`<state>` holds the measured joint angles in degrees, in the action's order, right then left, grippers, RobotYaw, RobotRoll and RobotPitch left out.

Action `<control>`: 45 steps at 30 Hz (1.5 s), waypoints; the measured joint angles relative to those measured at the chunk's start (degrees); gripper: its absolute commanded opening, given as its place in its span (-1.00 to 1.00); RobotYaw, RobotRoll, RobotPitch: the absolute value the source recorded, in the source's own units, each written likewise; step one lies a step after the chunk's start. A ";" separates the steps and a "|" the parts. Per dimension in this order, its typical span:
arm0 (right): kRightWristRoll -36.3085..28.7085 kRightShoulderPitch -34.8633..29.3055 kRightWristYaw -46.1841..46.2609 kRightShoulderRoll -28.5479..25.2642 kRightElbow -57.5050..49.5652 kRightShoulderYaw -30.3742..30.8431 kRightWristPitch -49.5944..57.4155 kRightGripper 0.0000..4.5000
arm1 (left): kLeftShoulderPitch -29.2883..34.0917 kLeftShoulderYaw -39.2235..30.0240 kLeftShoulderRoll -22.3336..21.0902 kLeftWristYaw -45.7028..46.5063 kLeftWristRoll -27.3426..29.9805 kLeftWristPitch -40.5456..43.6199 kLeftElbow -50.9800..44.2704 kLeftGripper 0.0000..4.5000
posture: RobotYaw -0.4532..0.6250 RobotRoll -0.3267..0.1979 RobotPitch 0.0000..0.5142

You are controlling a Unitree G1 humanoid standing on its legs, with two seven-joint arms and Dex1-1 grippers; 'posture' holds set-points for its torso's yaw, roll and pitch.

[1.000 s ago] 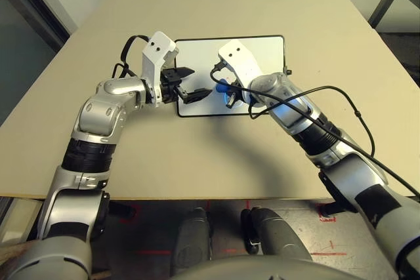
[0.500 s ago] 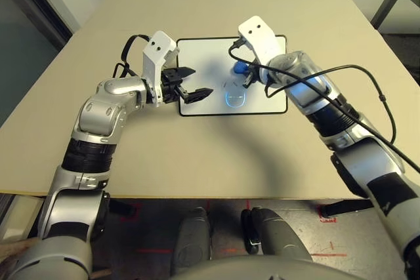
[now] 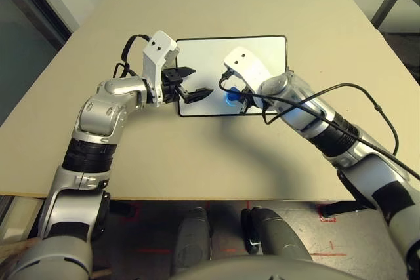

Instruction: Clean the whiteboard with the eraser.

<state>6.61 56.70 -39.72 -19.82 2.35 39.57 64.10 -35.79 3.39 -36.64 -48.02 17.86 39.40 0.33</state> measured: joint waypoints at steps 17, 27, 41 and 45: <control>2.77 1.10 -1.01 -1.47 2.80 -1.21 -5.16 -0.77 | 0.02 -0.02 0.77 0.60 0.07 -0.05 -0.02 1.00 | -0.08 0.25 -0.61; 3.49 -0.83 -2.53 -1.14 3.07 1.83 -5.36 -0.77 | 0.01 -0.02 0.73 0.51 0.07 -0.06 -0.01 1.00 | -0.08 0.25 -0.61; 3.56 8.73 0.84 5.02 13.63 -6.59 -9.38 -0.77 | 0.03 -0.02 0.86 0.78 0.11 -0.03 -0.04 1.00 | -0.08 0.25 -0.59; 4.35 6.50 -0.92 4.87 11.20 -4.22 -8.42 -0.77 | 0.07 -0.03 0.86 0.85 0.17 0.03 -0.06 1.00 | -0.07 0.25 -0.58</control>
<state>10.95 63.20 -40.64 -14.95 13.55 35.35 55.68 -35.71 3.36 -35.78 -47.17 18.03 39.43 0.27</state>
